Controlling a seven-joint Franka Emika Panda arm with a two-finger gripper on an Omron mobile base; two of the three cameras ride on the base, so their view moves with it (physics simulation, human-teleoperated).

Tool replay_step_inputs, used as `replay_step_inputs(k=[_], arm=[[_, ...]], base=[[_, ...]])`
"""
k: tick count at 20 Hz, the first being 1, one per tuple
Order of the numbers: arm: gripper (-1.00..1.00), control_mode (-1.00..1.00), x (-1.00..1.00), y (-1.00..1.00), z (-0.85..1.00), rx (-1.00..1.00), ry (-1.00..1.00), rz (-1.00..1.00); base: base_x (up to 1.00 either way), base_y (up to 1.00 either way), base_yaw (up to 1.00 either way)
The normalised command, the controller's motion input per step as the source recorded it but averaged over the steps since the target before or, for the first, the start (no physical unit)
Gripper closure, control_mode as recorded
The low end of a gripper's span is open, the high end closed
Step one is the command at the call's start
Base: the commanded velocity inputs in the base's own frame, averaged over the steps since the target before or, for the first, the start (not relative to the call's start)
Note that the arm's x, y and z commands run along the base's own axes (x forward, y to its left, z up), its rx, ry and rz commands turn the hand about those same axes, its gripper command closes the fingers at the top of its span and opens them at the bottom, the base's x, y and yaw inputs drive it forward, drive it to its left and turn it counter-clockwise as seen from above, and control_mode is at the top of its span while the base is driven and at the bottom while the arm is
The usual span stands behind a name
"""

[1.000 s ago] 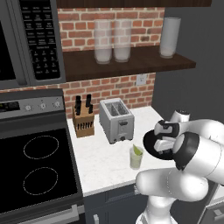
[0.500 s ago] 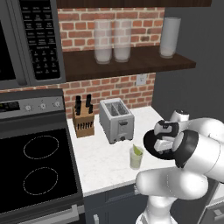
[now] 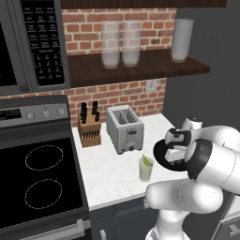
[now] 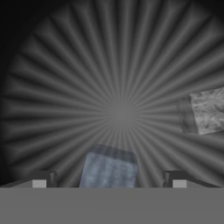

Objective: Grab a lemon wedge from the fridge and one ice cube from the ice bowl, and put them in the glass of lemonade.

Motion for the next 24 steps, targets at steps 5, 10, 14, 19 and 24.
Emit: replay_step_inputs(k=[5,10,14,19,24], arm=[[1.0,-1.0,0.0,0.0,0.0,0.0,0.0,0.0],[1.0,-1.0,0.0,0.0,0.0,0.0,0.0,0.0],[1.0,-1.0,0.0,0.0,0.0,0.0,0.0,0.0],[1.0,-1.0,0.0,0.0,0.0,0.0,0.01,0.0],[1.0,-1.0,-0.22,0.0,0.09,0.01,-0.04,0.0]], base=[[0.0,0.0,0.0],[0.0,0.0,0.0],[0.0,0.0,0.0],[0.0,0.0,0.0],[0.0,0.0,0.0]])
